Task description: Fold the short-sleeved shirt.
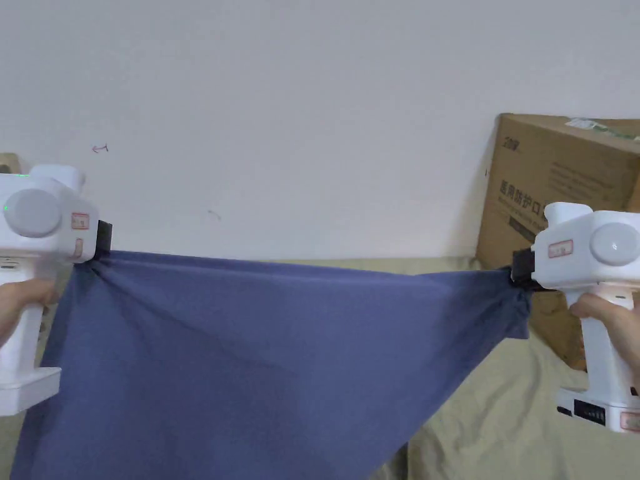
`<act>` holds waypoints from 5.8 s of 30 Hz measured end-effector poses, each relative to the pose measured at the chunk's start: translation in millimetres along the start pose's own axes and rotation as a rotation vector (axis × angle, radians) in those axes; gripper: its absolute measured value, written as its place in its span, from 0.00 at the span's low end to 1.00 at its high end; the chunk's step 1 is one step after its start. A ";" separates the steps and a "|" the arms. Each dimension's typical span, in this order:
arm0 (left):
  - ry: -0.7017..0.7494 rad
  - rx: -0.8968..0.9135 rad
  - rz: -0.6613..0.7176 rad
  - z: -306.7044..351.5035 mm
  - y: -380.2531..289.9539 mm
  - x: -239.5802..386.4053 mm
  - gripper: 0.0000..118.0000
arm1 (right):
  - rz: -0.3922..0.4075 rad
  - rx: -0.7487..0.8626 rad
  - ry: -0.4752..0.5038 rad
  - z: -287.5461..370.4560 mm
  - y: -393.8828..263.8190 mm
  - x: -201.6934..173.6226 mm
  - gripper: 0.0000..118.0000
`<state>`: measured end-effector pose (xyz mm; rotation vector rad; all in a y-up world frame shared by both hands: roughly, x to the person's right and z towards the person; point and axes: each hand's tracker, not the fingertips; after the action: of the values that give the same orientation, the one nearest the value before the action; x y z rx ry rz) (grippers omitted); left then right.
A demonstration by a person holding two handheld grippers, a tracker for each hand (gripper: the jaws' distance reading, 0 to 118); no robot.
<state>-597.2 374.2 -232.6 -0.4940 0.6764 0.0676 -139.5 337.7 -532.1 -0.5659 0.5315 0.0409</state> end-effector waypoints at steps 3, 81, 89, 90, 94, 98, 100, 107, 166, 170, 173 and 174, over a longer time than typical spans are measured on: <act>0.045 0.026 -0.009 5.1 22.4 -2.2 0.01 | 0.023 0.045 -0.013 1.7 40.0 -16.8 0.00; 0.078 -0.405 0.003 33.8 -350.6 10.1 0.01 | 0.019 -0.454 -0.025 41.5 -359.7 22.7 0.00; 0.060 -0.443 0.060 66.7 -398.1 -1.5 0.02 | -0.038 -0.474 -0.027 66.3 -397.5 34.4 0.00; 0.057 -0.446 0.069 66.8 -399.5 -0.2 0.02 | -0.034 -0.468 -0.024 64.7 -395.0 33.5 0.00; 0.078 -0.457 0.061 68.1 -396.5 5.9 0.41 | -0.043 -0.464 -0.033 65.3 -386.5 36.1 0.41; 0.050 -0.423 0.080 73.6 -374.0 12.3 0.65 | -0.035 -0.425 -0.024 63.8 -362.6 36.8 0.41; 0.028 -0.388 0.091 74.6 -357.8 19.1 0.64 | -0.017 -0.384 -0.006 60.2 -343.1 31.6 0.41; -0.099 -0.407 0.162 54.9 -342.3 45.2 0.00 | -0.011 -0.334 0.109 36.7 -306.1 2.4 0.00; -0.047 -0.436 0.139 -273.4 -226.2 25.1 0.01 | -0.025 -0.398 0.167 -253.2 -155.9 23.2 0.59; -0.073 -0.424 0.152 -271.2 -223.8 20.1 0.01 | -0.053 -0.403 0.137 -297.2 -151.6 37.1 0.59; -0.076 -0.426 0.158 -271.8 -223.8 17.7 0.01 | -0.018 -0.486 0.145 -326.0 -166.2 41.4 0.59; -0.077 -0.428 0.161 -271.6 -223.8 16.6 0.01 | 0.035 -0.512 0.097 -323.9 -174.2 32.1 0.59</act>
<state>-694.1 50.3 -331.4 -0.8421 0.6261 0.3866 -232.1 18.1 -691.8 -1.0619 0.6287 0.1867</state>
